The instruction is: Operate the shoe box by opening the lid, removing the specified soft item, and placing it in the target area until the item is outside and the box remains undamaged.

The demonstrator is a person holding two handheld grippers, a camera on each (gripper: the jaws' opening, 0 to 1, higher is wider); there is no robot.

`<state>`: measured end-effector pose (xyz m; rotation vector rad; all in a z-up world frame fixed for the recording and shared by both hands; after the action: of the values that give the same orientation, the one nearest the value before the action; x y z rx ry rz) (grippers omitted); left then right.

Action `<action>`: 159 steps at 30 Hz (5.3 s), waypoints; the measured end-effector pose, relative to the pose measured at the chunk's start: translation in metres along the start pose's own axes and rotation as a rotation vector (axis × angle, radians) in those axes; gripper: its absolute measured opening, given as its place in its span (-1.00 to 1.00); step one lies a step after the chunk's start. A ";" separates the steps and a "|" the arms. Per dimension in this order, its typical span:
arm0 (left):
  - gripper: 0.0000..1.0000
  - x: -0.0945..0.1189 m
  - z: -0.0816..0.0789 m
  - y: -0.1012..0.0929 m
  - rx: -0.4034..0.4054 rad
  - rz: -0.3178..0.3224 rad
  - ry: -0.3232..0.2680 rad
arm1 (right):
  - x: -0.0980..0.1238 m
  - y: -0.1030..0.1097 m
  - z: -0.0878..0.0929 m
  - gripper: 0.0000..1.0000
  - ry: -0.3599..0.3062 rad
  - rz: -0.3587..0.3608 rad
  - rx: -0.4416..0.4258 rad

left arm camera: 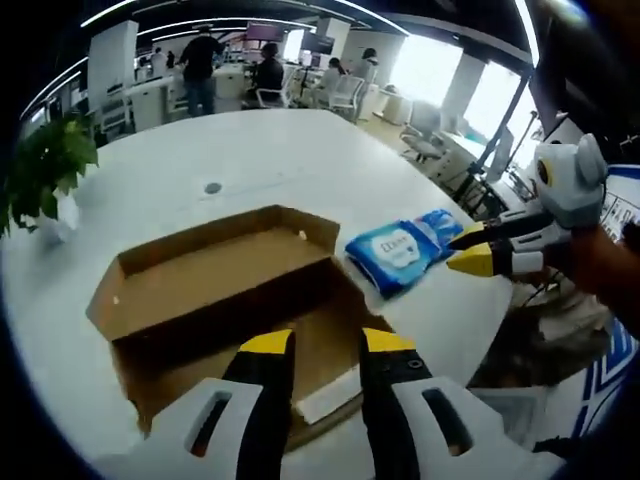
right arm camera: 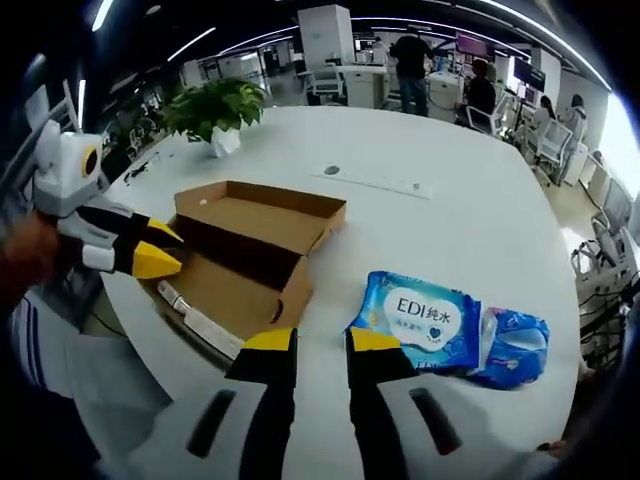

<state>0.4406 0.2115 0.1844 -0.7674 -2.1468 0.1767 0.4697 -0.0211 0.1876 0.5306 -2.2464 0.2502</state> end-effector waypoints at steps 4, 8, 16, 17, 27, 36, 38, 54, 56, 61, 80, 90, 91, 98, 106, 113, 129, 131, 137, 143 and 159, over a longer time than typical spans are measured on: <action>-0.54 0.014 0.011 0.012 0.026 -0.018 -0.001 | -0.002 0.019 -0.002 -0.65 0.002 -0.020 0.025; -0.53 0.025 0.017 0.020 0.040 -0.032 -0.009 | -0.003 0.035 -0.005 -0.65 0.004 -0.035 0.045; -0.53 0.046 0.028 0.038 0.072 -0.056 -0.027 | -0.007 0.059 -0.010 -0.65 0.008 -0.056 0.079; -0.52 0.047 0.029 0.040 0.074 -0.058 -0.028 | -0.008 0.062 -0.011 -0.65 0.009 -0.060 0.085; -0.50 0.058 0.055 0.068 0.128 -0.111 0.011 | -0.023 0.077 -0.010 -0.59 0.066 -0.099 0.161; -0.54 0.076 0.079 0.105 0.206 -0.183 0.027 | -0.040 0.080 -0.007 -0.62 0.111 -0.112 0.176; -0.55 0.080 0.084 0.110 0.232 -0.193 0.052 | -0.042 0.081 -0.007 -0.62 0.118 -0.119 0.175; -0.81 0.071 0.105 0.126 0.288 -0.169 0.182 | -0.066 0.083 -0.011 -0.64 0.158 -0.141 0.187; -0.92 0.070 0.105 0.125 0.304 -0.145 0.179 | -0.068 0.084 -0.011 -0.64 0.167 -0.157 0.196; -0.92 0.070 0.104 0.125 0.285 -0.152 0.188 | -0.074 0.096 -0.009 -0.66 0.198 -0.335 0.334; -0.91 0.068 0.105 0.126 0.305 -0.153 0.169 | -0.106 0.108 0.001 -0.50 0.412 -0.643 0.869; -0.91 0.067 0.105 0.125 0.306 -0.151 0.166 | -0.113 0.105 0.005 -0.50 0.433 -0.635 0.912; -0.91 0.067 0.105 0.125 0.307 -0.151 0.165 | -0.113 0.105 0.004 -0.52 0.428 -0.634 0.911; -0.90 0.067 0.106 0.125 0.303 -0.151 0.166 | -0.114 0.103 0.000 -0.56 0.400 -0.601 0.891; -0.90 0.067 0.106 0.125 0.306 -0.150 0.164 | -0.111 0.107 0.002 -0.48 0.391 -0.620 0.923; -0.89 0.066 0.106 0.127 0.310 -0.146 0.165 | -0.117 0.116 0.012 -0.56 0.403 -0.631 0.977; -0.88 0.065 0.107 0.127 0.305 -0.147 0.164 | -0.131 0.126 0.026 -0.62 0.424 -0.630 1.048; -0.88 0.064 0.107 0.127 0.308 -0.146 0.163 | -0.132 0.126 0.024 -0.64 0.412 -0.623 1.053; -0.88 0.064 0.107 0.128 0.309 -0.147 0.160 | -0.131 0.123 0.020 -0.64 0.400 -0.614 1.038; -0.87 0.064 0.107 0.127 0.310 -0.149 0.161 | -0.123 0.122 0.009 -0.65 0.370 -0.606 1.041; -0.86 0.063 0.108 0.128 0.310 -0.148 0.163 | -0.084 0.115 -0.041 -0.65 0.283 -0.582 1.084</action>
<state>0.3892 0.3653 0.1089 -0.4275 -1.9517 0.3473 0.4953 0.1204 0.1509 1.5457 -1.4344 1.1568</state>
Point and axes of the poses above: the point that each gripper's makers call its tool centre point, and the gripper's own axes: x roughly backward along the fingers, y roughly to its left, z roughly out of its underside, the point moved 9 cm from there along x, roughly backward along the fingers, and after that the axes turned 10 degrees about z, right-handed, at the moved point
